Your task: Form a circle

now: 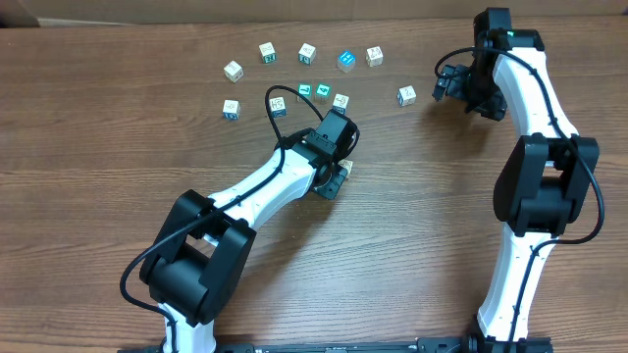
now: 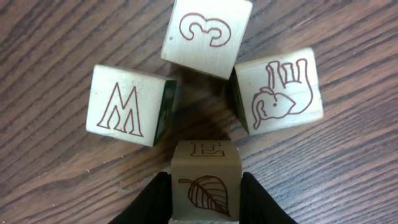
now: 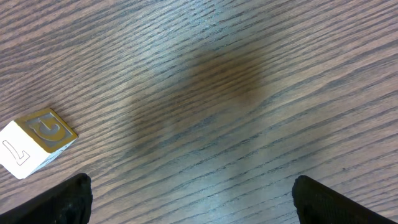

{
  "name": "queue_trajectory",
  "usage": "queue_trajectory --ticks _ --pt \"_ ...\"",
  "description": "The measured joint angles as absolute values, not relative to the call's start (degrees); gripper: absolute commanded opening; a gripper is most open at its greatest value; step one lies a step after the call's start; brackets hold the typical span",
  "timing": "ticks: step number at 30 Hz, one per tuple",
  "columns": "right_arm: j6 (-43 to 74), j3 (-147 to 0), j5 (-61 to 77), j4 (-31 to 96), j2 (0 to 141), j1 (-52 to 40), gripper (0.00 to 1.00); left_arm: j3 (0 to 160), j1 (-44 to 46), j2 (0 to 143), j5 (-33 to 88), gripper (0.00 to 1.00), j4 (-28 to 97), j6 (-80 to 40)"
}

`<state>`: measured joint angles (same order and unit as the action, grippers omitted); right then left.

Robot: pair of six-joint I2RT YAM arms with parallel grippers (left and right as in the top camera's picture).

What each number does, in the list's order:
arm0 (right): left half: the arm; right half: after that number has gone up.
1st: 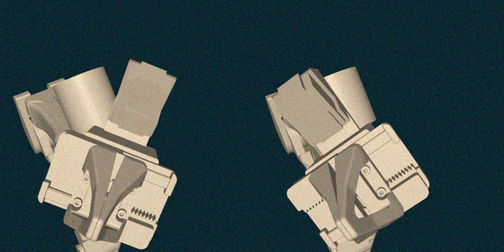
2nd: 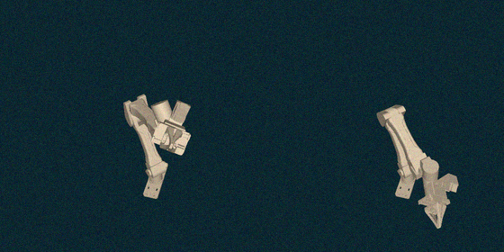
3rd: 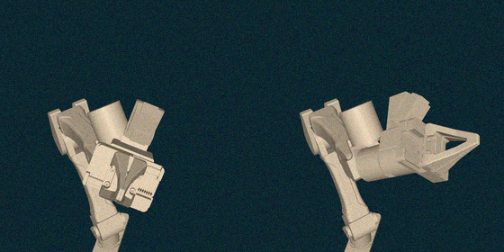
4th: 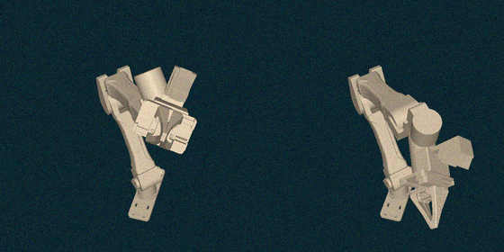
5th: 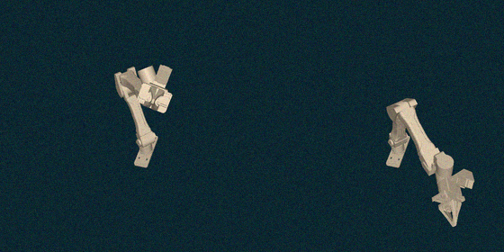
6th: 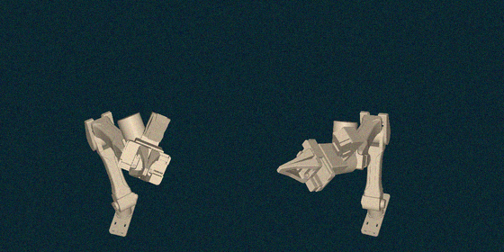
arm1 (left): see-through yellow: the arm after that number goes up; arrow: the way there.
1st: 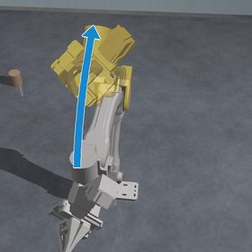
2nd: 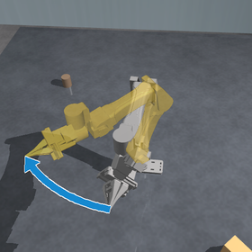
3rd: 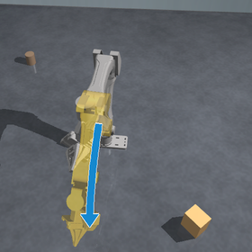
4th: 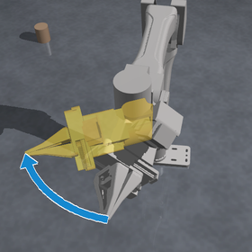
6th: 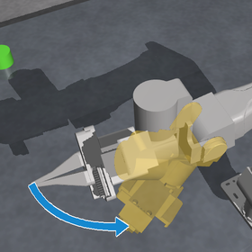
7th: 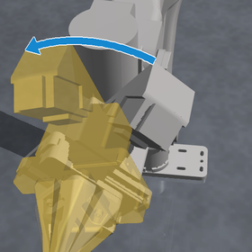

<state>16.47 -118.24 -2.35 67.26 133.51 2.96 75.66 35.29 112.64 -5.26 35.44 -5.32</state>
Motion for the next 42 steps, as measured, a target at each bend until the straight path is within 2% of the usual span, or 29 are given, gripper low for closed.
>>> queue_trajectory --ticks 6,10,14,21,26,29,33,42 --pt "16.5 -118.2 -2.3 67.3 133.5 3.0 1.00 75.7 35.3 112.6 -5.2 0.27 35.1 -5.3" --pt "16.5 -118.2 -2.4 67.3 133.5 3.0 1.00 75.7 35.3 112.6 -5.2 0.41 35.1 -5.2" --pt "16.5 -118.2 -2.3 67.3 133.5 3.0 1.00 75.7 35.3 112.6 -5.3 0.48 35.3 -4.8" --pt "16.5 -118.2 -2.3 67.3 133.5 3.0 1.00 83.3 35.2 113.3 -5.7 0.53 44.5 -4.7" --pt "16.5 -118.2 -2.3 67.3 133.5 3.0 1.00 92.4 34.8 113.4 -5.9 0.38 45.8 -4.4" --pt "16.5 -118.2 -2.3 67.3 133.5 3.0 1.00 93.4 34.3 113.4 -5.9 0.20 45.4 -4.8" --pt "16.5 -118.2 -2.3 67.3 133.5 3.0 1.00 93.4 33.4 113.4 -4.7 0.05 45.6 -6.1" --pt "16.5 -118.2 -2.3 67.3 133.5 3.0 1.00 92.8 35.9 113.4 -0.2 0.04 43.6 -7.1"
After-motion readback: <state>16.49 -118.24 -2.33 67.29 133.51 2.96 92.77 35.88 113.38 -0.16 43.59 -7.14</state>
